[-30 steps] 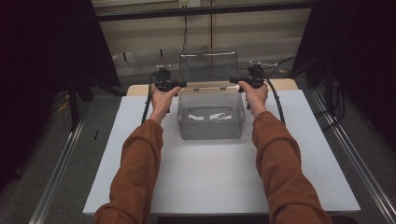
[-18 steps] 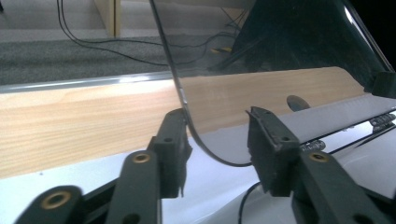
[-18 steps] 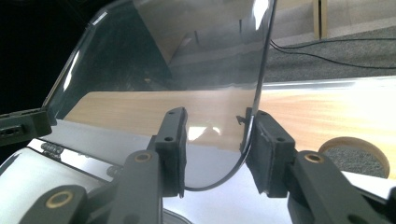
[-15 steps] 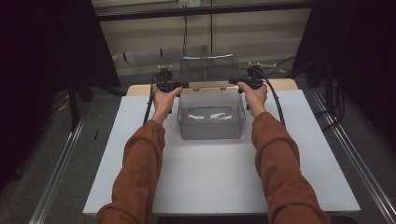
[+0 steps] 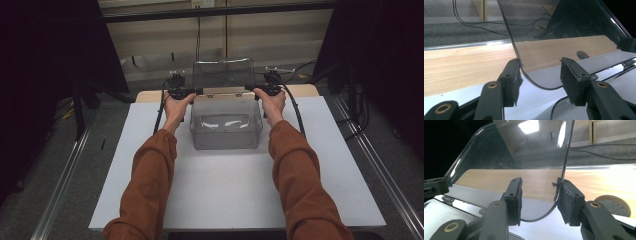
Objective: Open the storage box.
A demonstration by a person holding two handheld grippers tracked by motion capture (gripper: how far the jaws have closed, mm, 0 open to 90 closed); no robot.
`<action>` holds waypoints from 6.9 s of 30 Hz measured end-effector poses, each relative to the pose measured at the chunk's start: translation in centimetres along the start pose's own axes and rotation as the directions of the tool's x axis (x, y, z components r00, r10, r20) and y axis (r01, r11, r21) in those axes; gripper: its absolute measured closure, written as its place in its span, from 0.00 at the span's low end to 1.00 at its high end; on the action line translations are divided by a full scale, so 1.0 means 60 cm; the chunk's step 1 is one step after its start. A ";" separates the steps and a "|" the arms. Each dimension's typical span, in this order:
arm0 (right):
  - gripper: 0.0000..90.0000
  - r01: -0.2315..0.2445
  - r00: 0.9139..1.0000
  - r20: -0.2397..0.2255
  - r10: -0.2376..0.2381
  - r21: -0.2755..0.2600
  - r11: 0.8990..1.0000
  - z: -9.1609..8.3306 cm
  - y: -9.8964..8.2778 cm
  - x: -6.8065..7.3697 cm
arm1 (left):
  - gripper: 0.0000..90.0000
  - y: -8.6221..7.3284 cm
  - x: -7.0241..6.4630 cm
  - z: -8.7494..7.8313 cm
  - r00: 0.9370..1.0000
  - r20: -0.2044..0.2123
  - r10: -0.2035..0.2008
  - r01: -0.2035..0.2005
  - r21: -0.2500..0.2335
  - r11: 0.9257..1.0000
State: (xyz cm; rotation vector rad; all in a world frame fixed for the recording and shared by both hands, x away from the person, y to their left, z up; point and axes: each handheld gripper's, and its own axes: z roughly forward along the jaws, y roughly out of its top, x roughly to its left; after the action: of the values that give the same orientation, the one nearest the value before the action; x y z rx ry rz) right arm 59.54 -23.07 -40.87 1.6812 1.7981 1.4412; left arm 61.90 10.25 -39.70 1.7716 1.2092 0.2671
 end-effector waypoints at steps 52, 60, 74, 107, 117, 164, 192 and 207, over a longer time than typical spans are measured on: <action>0.24 0.082 0.994 0.068 -0.080 -0.032 0.996 0.005 -0.016 0.003 | 0.22 -0.007 0.005 0.006 0.996 -0.043 0.082 -0.086 -0.103 0.991; 0.15 0.168 0.983 0.095 -0.160 -0.080 0.983 -0.012 -0.015 0.009 | 0.19 -0.025 0.003 0.002 0.993 -0.035 0.111 -0.114 -0.122 0.986; 0.05 0.214 0.976 0.068 -0.205 -0.156 0.964 -0.032 -0.021 0.033 | 0.05 -0.031 -0.025 -0.034 0.987 -0.032 0.157 -0.160 -0.175 0.972; 0.01 0.366 0.928 0.172 -0.331 -0.247 0.897 -0.095 -0.061 0.061 | 0.03 -0.081 -0.041 -0.116 0.965 -0.059 0.256 -0.261 -0.314 0.913; 0.00 0.382 0.922 0.167 -0.349 -0.252 0.889 -0.113 -0.076 0.066 | 0.03 -0.104 -0.042 -0.144 0.965 -0.067 0.252 -0.260 -0.325 0.909; 0.00 0.428 0.903 0.203 -0.380 -0.335 0.839 -0.274 -0.178 0.083 | 0.03 -0.227 -0.056 -0.275 0.964 -0.087 0.251 -0.265 -0.400 0.878; 0.00 0.433 0.899 0.237 -0.369 -0.348 0.831 -0.349 -0.244 0.074 | 0.03 -0.300 -0.064 -0.342 0.973 -0.142 0.183 -0.225 -0.403 0.887; 0.00 0.423 0.900 0.276 -0.338 -0.358 0.832 -0.402 -0.287 0.048 | 0.03 -0.333 -0.062 -0.371 0.968 -0.146 0.206 -0.248 -0.396 0.884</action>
State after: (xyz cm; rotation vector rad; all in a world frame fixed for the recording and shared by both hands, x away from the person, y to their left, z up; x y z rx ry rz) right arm 30.27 -28.44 -42.27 1.1290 1.4801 1.2987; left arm 34.02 21.34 -42.42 1.5351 0.9247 0.7057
